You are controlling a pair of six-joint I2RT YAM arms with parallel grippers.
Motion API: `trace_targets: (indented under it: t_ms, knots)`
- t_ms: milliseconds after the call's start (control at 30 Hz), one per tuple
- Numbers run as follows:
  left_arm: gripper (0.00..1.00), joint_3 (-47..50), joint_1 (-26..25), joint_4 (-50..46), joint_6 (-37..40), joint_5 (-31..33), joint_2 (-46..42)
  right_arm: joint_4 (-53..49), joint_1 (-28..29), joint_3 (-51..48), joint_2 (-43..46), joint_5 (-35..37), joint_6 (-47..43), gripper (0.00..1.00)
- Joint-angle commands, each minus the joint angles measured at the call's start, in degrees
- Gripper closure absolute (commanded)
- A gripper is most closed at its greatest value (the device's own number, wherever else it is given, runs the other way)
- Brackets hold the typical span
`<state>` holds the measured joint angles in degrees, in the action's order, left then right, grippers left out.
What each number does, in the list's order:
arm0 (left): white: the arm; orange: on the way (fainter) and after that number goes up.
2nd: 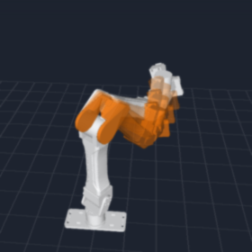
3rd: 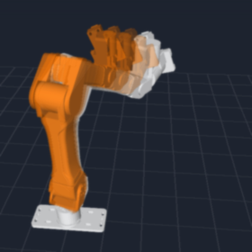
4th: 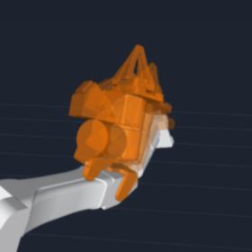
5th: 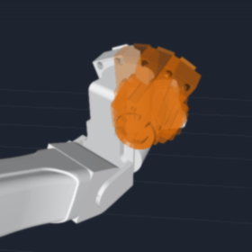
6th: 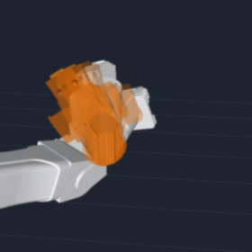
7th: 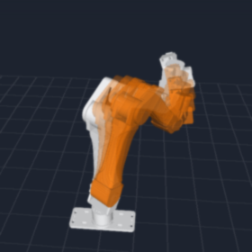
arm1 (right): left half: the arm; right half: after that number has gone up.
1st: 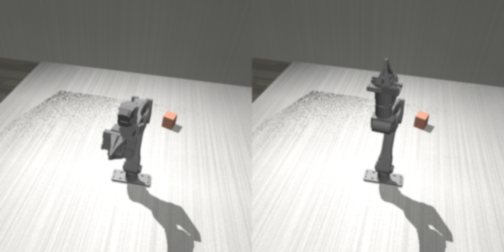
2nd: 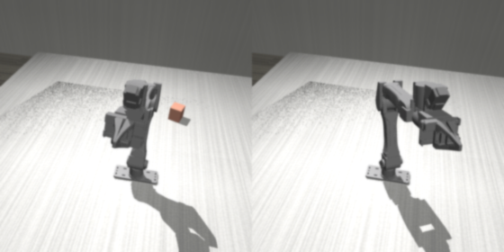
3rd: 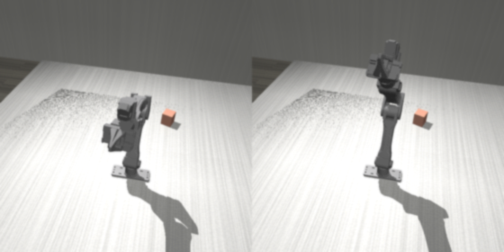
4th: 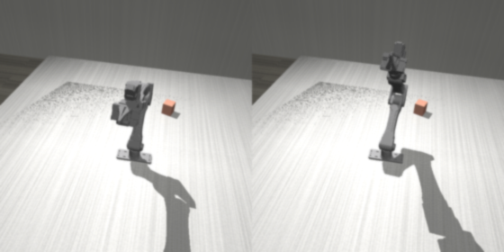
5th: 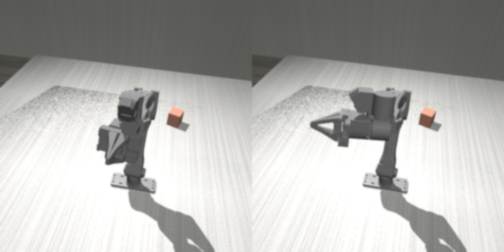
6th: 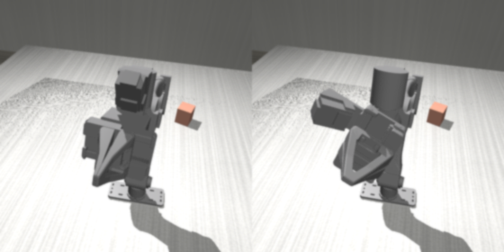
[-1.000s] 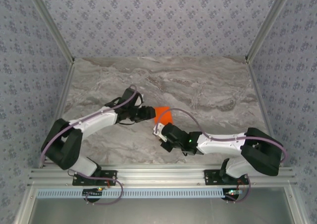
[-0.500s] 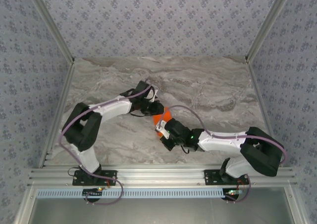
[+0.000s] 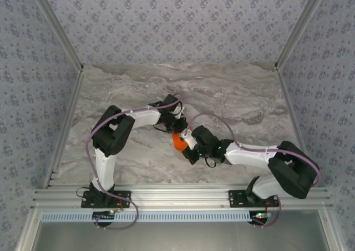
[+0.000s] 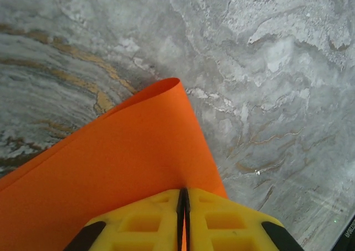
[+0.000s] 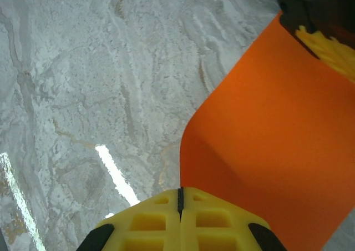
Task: Fold a paper plane with a square sheet of paper (fold left side to right side)
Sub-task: Third fold the triangle at the center of the table.
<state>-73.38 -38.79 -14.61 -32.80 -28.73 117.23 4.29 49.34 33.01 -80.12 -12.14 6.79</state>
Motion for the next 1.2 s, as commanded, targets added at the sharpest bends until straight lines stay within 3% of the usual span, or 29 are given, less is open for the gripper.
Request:
trace_targets:
  t_ms: [0, 367, 667, 1167]
  knots:
    - [0.89, -0.7, -0.7, -1.4, 1.6, 1.2, 1.8, 0.7, -3.3, -0.8, 1.3, -7.1, 2.7, 1.0]
    - [0.91, 0.4, -1.3, -1.4, 1.7, 2.0, 2.5, -4.2, -14.3, 2.7, -3.9, -13.4, 4.6, 1.0]
    - [0.91, 0.0, -1.8, -1.8, 1.9, 2.3, 2.4, -5.7, -16.7, 6.0, -9.9, -13.0, 5.8, 1.0]
    - [0.92, 0.3, -2.0, -1.6, 1.8, 2.5, 2.3, -5.7, -17.2, 7.8, -12.5, -12.6, 6.3, 1.0]
